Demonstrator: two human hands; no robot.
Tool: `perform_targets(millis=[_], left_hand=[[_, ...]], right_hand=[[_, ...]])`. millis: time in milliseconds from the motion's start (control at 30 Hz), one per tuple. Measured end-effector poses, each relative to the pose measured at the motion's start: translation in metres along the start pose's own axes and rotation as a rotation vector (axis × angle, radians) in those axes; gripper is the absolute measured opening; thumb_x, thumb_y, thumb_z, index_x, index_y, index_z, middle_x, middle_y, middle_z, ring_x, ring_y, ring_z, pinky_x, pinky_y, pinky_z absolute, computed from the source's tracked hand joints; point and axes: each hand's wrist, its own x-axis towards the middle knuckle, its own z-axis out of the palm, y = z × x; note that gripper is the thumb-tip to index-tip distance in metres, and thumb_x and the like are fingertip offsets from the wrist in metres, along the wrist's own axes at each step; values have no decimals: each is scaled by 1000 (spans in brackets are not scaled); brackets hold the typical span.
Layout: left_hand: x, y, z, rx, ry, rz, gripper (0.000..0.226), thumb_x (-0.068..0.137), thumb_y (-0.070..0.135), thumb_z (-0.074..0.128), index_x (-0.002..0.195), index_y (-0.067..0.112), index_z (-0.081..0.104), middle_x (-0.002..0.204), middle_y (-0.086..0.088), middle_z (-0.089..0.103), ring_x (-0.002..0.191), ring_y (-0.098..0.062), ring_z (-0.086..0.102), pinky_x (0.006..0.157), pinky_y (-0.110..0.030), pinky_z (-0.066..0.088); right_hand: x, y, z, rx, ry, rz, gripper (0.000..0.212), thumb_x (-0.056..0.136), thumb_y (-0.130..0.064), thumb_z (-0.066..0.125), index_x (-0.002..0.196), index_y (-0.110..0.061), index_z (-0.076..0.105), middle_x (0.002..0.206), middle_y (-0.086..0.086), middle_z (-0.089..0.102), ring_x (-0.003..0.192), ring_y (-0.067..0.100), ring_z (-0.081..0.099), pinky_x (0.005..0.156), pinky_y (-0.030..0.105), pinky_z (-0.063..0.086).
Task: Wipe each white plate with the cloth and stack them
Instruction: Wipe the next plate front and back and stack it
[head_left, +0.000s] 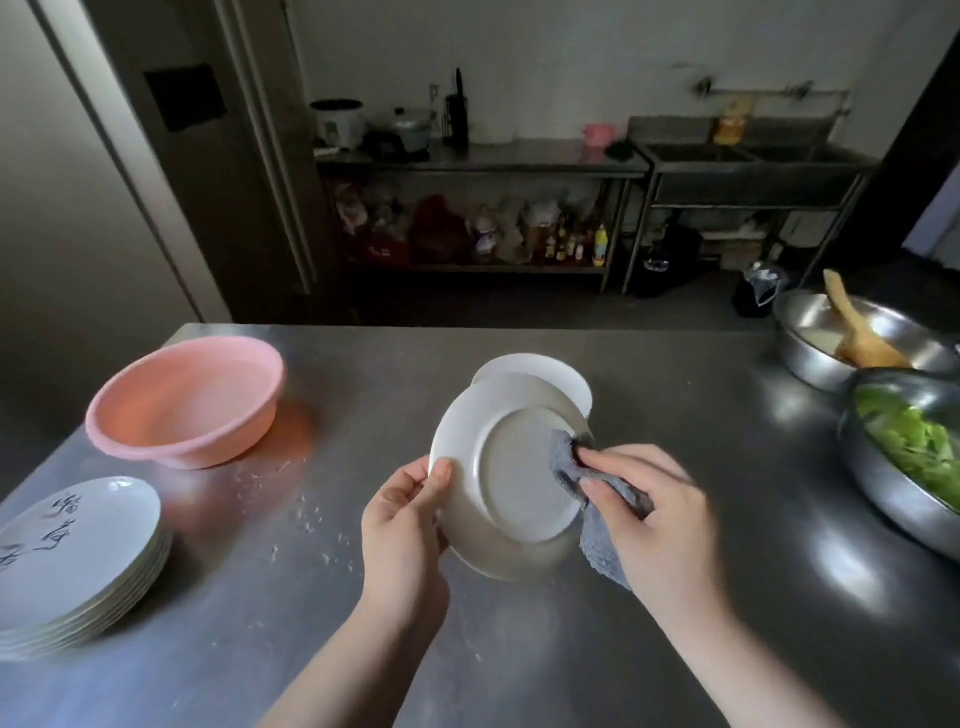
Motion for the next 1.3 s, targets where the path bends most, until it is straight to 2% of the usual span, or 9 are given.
perform_targets(millis=[233, 367, 500, 567, 733, 833, 933, 1100, 1300], left_hand=[[-15, 31, 16, -132, -119, 57, 25, 80, 27, 64, 88, 3, 69, 75, -4, 65, 63, -12, 55, 55, -20, 45], [-8, 53, 16, -197, -149, 89, 25, 85, 24, 61, 94, 2, 69, 81, -10, 65, 70, -18, 57, 64, -28, 44], [-4, 69, 17, -179, -141, 153, 17, 82, 25, 61, 76, 12, 69, 68, -1, 60, 57, -10, 50, 55, -21, 41], [-2, 73, 23, -183, -137, 159, 25, 86, 22, 59, 63, 18, 68, 56, 6, 53, 48, -5, 42, 47, -16, 38], [7, 88, 29, -205, -128, 191, 21, 96, 17, 54, 81, 10, 66, 57, 4, 55, 49, -6, 45, 51, -18, 40], [9, 101, 31, -204, -124, 262, 15, 88, 19, 59, 82, 8, 66, 63, 1, 63, 52, -6, 53, 48, -16, 43], [6, 115, 37, -175, -148, 342, 29, 79, 27, 63, 92, 1, 69, 77, -9, 68, 64, -14, 60, 55, -21, 47], [2, 137, 47, -211, -202, 379, 37, 82, 25, 63, 105, -3, 68, 95, -21, 69, 83, -26, 61, 68, -27, 47], [2, 155, 53, -211, -208, 469, 32, 79, 26, 64, 97, 0, 69, 83, -12, 68, 71, -18, 60, 59, -21, 48]], right_hand=[[43, -50, 13, -206, 117, -344, 26, 77, 7, 73, 98, -7, 76, 94, 3, 69, 86, 25, 62, 80, 28, 49], [29, -63, 14, -217, -82, -602, 21, 83, 3, 65, 96, -9, 77, 93, 2, 68, 83, 23, 60, 73, 31, 51], [46, -58, 2, -213, 54, -496, 31, 73, 15, 71, 92, -8, 77, 90, 2, 69, 82, 18, 60, 75, 26, 51], [62, -67, 7, -228, 130, -440, 31, 72, 14, 72, 94, -7, 77, 92, 2, 70, 85, 20, 61, 79, 26, 50], [72, -91, 15, -180, -67, -509, 29, 76, 11, 70, 96, -9, 77, 92, 1, 69, 88, 21, 61, 79, 30, 52], [94, -105, 0, -104, 49, -460, 28, 78, 7, 70, 98, -11, 76, 96, -3, 68, 93, 16, 59, 87, 19, 46], [121, -132, 0, -130, 159, -557, 23, 80, 3, 70, 99, -9, 75, 98, 0, 67, 93, 19, 59, 87, 24, 46], [121, -162, 26, -192, 53, -675, 19, 79, 0, 70, 95, -8, 76, 92, 5, 68, 87, 26, 58, 81, 30, 45], [146, -181, 12, -136, 158, -595, 19, 80, 1, 69, 94, -9, 77, 94, 4, 68, 91, 27, 58, 84, 30, 45]])
